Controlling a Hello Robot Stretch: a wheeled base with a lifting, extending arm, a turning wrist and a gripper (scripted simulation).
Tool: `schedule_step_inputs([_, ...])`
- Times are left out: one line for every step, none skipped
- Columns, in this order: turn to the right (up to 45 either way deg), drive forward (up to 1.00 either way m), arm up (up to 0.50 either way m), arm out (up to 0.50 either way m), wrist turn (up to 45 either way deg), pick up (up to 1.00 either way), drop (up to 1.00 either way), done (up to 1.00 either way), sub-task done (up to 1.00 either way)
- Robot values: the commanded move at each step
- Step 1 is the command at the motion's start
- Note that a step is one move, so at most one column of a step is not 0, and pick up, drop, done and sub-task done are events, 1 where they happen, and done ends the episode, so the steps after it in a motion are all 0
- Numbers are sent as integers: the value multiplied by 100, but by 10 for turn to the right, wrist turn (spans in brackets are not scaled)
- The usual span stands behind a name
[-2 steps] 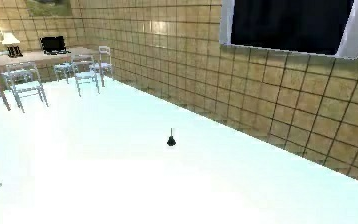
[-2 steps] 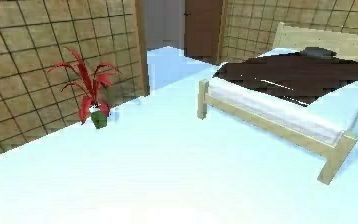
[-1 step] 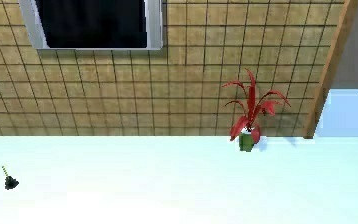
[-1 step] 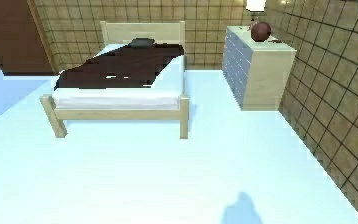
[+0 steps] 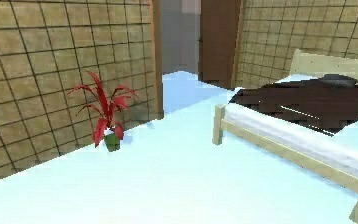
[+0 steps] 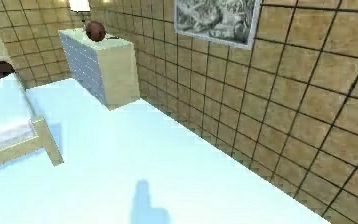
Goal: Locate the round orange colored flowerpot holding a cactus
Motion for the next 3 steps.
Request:
schedule_step_inputs([0,100,0,0,0,0,0,0,0])
schedule_step_inputs([0,100,0,0,0,0,0,0,0])
schedule_step_inputs([30,0,0,0,0,0,0,0,0])
